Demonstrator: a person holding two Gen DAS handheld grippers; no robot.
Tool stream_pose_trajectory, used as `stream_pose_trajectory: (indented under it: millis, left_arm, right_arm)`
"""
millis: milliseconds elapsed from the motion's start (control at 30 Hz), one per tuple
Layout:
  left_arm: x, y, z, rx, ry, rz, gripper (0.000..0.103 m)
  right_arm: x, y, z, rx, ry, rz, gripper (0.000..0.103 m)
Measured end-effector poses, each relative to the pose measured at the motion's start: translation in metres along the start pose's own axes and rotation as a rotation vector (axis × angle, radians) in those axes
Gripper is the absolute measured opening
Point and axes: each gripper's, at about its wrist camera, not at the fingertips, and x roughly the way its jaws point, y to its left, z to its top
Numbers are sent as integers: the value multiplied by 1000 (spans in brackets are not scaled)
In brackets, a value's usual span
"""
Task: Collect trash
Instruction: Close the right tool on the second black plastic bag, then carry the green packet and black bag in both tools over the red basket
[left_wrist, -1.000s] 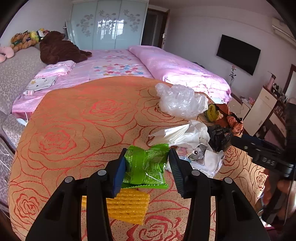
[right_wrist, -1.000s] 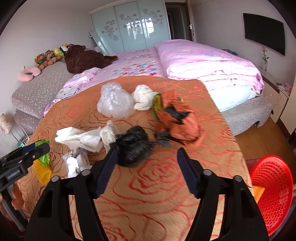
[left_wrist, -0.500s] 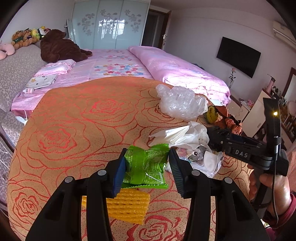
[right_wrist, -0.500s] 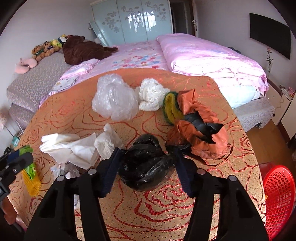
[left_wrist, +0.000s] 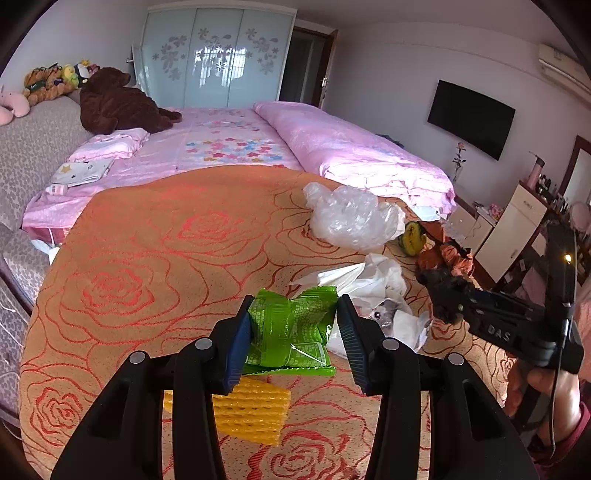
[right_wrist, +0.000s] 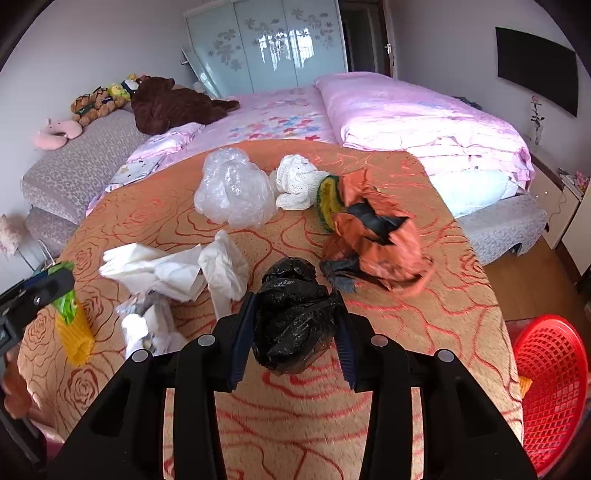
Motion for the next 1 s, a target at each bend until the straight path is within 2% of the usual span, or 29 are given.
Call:
stream_pose_trajectory:
  millis: [600,1000]
  left_arm:
    - [-4,-25,4,17,-20,-18,43]
    - [-4,-66,12,98,-40,-66,43]
  right_arm:
    - [-54,-17,-7,23,-80,-58,39]
    - [-90,-52,-8,65,-123,-129,39]
